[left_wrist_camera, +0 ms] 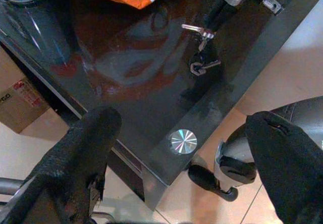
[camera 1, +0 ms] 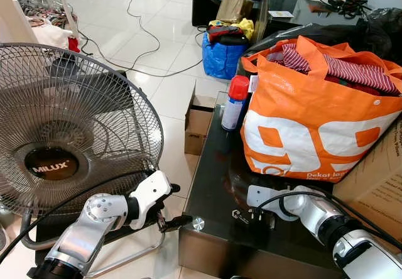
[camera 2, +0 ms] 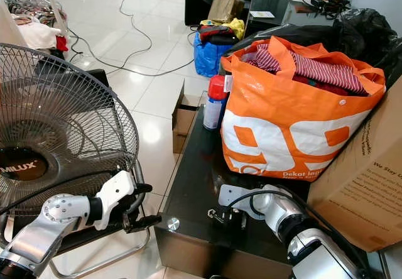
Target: Hang keys on a hook
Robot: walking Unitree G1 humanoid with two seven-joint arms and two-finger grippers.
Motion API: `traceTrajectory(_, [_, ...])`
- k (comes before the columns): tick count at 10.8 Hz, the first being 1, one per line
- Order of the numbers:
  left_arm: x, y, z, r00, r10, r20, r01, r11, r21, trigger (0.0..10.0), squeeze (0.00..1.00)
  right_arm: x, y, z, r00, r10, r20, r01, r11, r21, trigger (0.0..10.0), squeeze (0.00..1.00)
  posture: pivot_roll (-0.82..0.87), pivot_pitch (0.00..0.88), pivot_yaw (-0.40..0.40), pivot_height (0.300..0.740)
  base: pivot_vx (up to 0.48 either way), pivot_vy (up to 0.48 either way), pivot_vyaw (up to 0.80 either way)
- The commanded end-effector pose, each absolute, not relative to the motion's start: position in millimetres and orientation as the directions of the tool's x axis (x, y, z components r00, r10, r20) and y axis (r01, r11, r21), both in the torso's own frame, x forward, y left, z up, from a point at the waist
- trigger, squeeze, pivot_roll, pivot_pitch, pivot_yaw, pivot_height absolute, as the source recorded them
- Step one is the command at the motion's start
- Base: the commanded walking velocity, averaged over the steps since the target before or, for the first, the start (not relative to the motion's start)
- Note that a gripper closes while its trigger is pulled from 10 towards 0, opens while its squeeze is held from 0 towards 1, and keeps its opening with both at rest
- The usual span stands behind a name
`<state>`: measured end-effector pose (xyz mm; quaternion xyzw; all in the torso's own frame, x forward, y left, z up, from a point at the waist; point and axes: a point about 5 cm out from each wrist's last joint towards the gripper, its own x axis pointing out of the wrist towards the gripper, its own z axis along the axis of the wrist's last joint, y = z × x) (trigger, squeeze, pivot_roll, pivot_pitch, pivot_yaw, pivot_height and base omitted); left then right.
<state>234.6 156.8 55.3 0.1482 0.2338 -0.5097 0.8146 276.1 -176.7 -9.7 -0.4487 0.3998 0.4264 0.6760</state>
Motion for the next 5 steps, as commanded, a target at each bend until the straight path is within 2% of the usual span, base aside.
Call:
traceTrajectory(1, [235.3, 155.7, 54.8, 0.367, -0.76, -0.537, 0.902, 0.433, 0.004, 10.0, 0.0, 279.0, -180.9, -4.4, 0.33, 0.238, -0.913, -0.928, 0.26, -0.268, 0.0, 0.0, -0.06, 0.0, -0.071, 0.74, 0.0, 0.0, 0.0])
traceTrajectory(2, [235.4, 156.4, 55.1, 0.372, -0.758, -0.536, 0.9, 0.437, 0.008, 10.0, 0.0, 279.5, -182.3, -1.0, 0.359, 0.27, -0.893, -0.908, 0.322, -0.268, 0.0, 0.0, -0.06, 0.0, -0.076, 0.74, 0.0, 0.0, 0.0])
traceTrajectory(4, [233.3, 160.9, 58.8, 0.41, -0.754, -0.513, 0.882, 0.472, 0.012, 10.0, 0.0, 271.1, -195.1, 17.9, 0.503, 0.387, -0.773, -0.772, 0.604, -0.2, 0.0, 0.0, -0.05, 0.0, -0.082, 0.74, 0.0, 0.0, 0.0])
traceTrajectory(5, [233.1, 161.7, 60.2, 0.423, -0.755, -0.502, 0.875, 0.484, 0.01, 10.0, 0.0, 268.3, -197.4, 22.1, 0.537, 0.4, -0.743, -0.739, 0.649, -0.184, 0.0, 0.0, -0.05, 0.0, -0.079, 0.74, 0.0, 0.0, 0.0])
